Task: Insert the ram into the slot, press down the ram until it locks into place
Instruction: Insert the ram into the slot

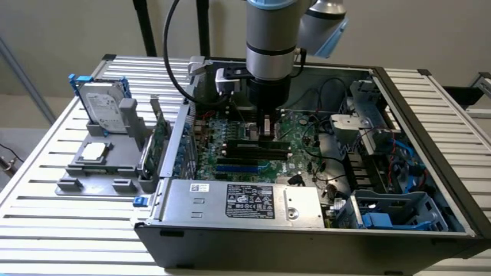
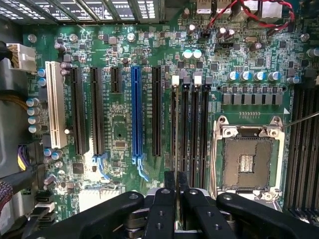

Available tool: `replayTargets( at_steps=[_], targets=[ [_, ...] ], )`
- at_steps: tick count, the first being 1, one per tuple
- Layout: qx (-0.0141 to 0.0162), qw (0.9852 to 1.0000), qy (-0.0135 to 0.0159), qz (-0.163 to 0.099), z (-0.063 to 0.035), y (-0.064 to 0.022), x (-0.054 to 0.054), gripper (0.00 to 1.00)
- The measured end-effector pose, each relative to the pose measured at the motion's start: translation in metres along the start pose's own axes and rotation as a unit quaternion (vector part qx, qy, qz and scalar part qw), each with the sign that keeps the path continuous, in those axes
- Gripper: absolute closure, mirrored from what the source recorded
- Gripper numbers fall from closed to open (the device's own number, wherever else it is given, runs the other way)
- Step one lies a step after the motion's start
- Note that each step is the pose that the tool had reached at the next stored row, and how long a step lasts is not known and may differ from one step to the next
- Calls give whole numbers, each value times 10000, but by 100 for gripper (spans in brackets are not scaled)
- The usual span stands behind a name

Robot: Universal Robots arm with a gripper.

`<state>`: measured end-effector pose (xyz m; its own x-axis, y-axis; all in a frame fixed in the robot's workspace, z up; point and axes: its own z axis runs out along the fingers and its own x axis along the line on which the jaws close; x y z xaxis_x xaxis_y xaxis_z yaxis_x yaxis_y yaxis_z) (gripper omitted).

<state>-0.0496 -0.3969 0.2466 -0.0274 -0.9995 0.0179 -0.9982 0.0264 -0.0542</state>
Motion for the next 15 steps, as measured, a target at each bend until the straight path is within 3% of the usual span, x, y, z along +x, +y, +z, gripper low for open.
replayTargets(
  at_steps=[6, 15],
  targets=[
    [-1, 10000, 0, 0, 50, 3, -6, 87],
    [-43, 10000, 3, 0, 91, 2, -19, 87]
  ],
)
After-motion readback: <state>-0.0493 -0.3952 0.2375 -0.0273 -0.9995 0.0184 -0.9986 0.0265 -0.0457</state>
